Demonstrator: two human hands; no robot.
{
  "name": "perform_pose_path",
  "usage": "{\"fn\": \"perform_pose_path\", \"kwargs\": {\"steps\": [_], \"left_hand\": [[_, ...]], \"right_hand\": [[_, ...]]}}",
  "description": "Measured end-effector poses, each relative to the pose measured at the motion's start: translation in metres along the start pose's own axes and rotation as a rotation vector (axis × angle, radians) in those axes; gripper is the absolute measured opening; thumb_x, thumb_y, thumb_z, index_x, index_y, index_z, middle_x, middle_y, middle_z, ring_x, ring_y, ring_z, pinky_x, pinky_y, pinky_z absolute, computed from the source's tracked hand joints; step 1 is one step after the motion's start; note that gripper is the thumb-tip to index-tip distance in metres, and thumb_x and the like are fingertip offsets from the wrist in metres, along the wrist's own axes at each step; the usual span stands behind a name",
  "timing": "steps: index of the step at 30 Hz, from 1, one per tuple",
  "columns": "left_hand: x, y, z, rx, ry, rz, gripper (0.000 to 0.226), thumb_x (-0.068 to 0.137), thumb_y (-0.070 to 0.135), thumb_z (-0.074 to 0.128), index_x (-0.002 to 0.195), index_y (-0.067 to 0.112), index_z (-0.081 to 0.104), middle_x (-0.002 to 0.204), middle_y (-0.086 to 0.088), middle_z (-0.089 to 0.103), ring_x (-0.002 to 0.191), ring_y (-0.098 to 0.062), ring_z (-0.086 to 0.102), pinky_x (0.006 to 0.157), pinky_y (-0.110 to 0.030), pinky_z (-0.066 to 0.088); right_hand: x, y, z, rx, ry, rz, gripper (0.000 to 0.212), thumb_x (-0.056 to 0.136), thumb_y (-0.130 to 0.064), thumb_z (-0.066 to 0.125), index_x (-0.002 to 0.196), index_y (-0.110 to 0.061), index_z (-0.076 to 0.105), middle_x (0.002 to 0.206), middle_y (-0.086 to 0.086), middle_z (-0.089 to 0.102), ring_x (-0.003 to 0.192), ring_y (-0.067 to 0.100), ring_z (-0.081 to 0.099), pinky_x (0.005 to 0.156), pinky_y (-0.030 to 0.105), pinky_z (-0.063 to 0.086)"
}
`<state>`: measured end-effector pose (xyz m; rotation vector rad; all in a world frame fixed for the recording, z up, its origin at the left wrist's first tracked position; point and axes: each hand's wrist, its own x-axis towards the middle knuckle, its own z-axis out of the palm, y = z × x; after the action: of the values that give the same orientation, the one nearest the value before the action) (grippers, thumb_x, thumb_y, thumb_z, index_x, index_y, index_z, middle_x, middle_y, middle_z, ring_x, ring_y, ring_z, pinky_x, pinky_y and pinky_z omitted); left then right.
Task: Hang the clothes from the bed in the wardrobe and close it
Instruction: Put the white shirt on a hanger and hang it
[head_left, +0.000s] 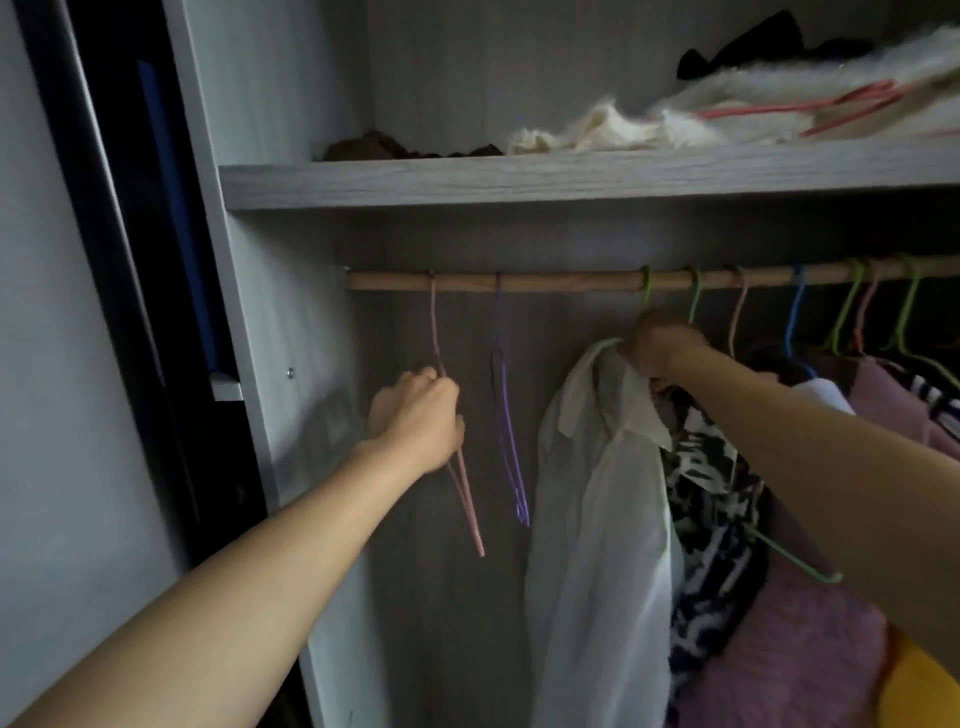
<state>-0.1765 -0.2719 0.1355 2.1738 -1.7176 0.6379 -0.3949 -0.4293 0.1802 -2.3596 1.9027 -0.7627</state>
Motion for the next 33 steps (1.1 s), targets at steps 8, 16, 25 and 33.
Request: {"fn": "perform_pose_path", "kwargs": {"steps": [8,16,25,33], "left_hand": [[-0.01,-0.002,-0.012,0.03,0.012,-0.043,0.028,0.088,0.024,0.056,0.114,0.016,0.06,0.12,-0.007,0.06,0.113,-0.03,0.055,0.079,-0.035,0.042],[-0.033,0.0,-0.019,-0.014,-0.052,0.069,0.03,0.086,0.017,0.06,0.116,0.016,0.059,0.122,-0.009,0.061,0.115,-0.03,0.054,0.082,-0.035,0.043],[-0.061,0.023,-0.037,-0.176,0.003,0.309,0.025,0.088,0.02,0.05,0.108,0.011,0.062,0.118,-0.013,0.063,0.111,-0.034,0.057,0.085,-0.037,0.045],[-0.132,0.128,-0.053,-0.248,-0.063,0.585,0.026,0.088,0.023,0.049,0.11,0.015,0.061,0.118,-0.012,0.063,0.11,-0.033,0.06,0.087,-0.036,0.045]], "right_hand": [[-0.059,-0.097,-0.005,-0.017,0.361,-0.229,0.05,0.086,-0.054,0.058,0.114,-0.014,0.06,0.119,0.012,0.061,0.112,0.033,0.058,0.08,0.038,0.048],[-0.057,-0.096,0.024,0.331,0.123,0.143,0.038,0.091,-0.034,0.056,0.113,-0.004,0.062,0.117,0.019,0.064,0.109,0.036,0.061,0.089,0.04,0.05],[-0.172,-0.032,-0.06,0.072,0.307,0.176,0.027,0.089,-0.03,0.052,0.11,-0.025,0.069,0.108,0.01,0.07,0.101,0.034,0.064,0.073,0.033,0.046],[-0.334,0.1,-0.122,-0.012,0.43,0.451,0.021,0.092,-0.036,0.052,0.102,-0.036,0.07,0.088,-0.003,0.072,0.09,0.026,0.066,0.071,0.031,0.049]]}}
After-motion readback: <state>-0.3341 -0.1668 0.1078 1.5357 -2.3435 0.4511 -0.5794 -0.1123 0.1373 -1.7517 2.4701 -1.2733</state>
